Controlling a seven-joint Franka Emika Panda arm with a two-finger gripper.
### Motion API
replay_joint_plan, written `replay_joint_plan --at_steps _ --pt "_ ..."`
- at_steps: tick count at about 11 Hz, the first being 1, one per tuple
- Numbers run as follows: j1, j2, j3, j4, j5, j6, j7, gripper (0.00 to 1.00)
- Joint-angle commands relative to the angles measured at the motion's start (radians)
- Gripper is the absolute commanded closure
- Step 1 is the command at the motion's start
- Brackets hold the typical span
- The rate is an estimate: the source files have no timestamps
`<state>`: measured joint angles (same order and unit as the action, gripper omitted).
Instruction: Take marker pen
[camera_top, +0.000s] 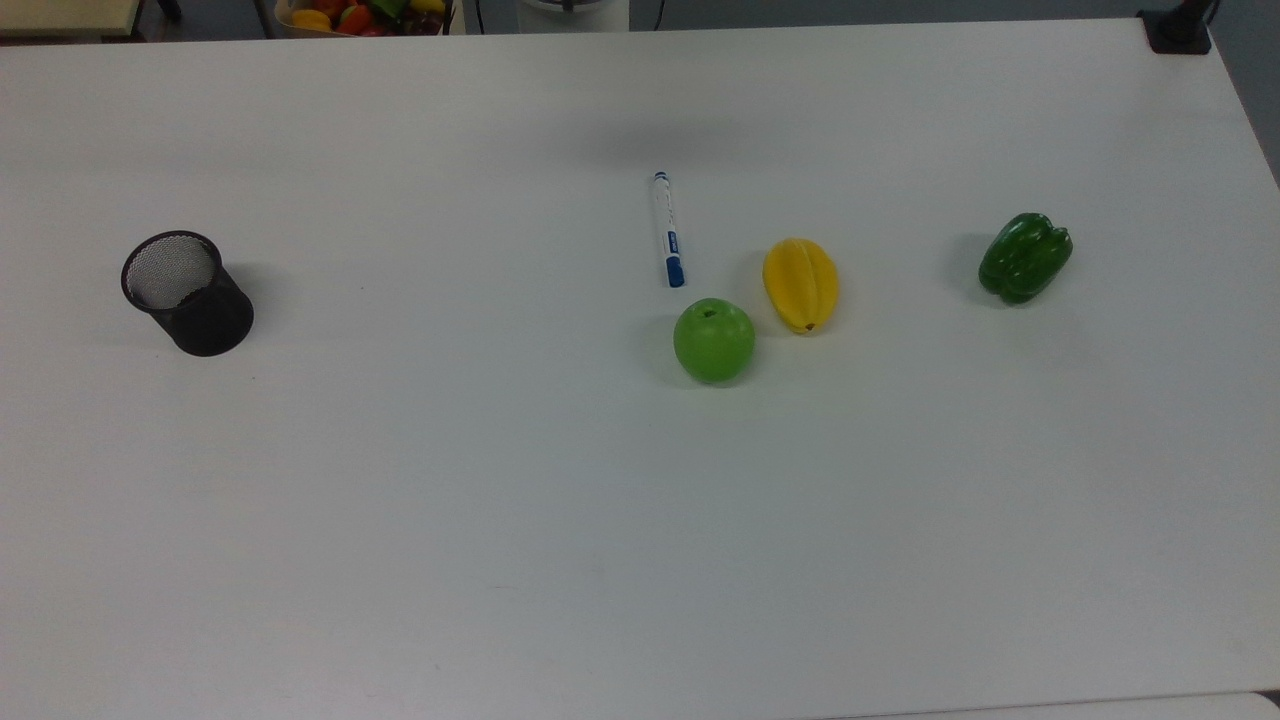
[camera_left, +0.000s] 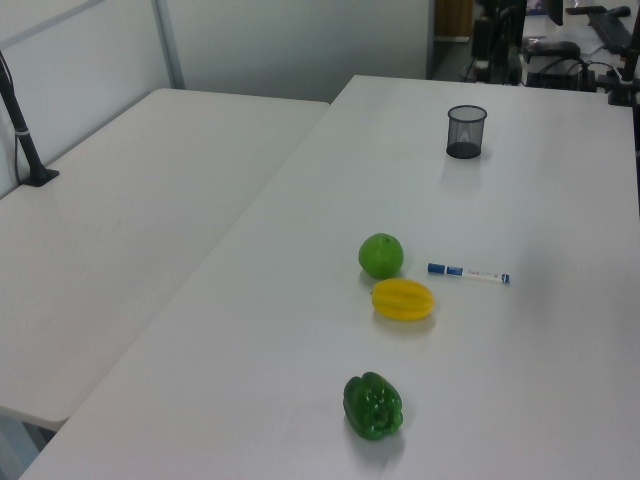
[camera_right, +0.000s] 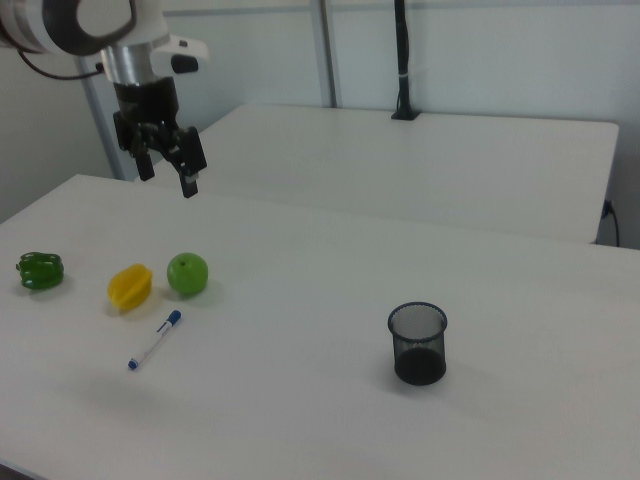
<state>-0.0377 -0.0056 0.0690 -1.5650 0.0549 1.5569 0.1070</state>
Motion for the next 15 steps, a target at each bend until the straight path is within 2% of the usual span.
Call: replay_joint_plan --at_steps 1,4,8,15 --pt "0.062 -0.069 -0.093 0.002 -0.001 -0.064 0.031 0.0" --pt "0.084 -0.067 -0.12 -0.009 -0.001 -0.022 -0.007 0.0" --pt "0.084 -0.039 -0.121 -0.038 -0.001 0.118 -0.206 0.0" --pt "0.084 -0.033 -0.127 -0.036 0.0 0.132 -0.196 0.0"
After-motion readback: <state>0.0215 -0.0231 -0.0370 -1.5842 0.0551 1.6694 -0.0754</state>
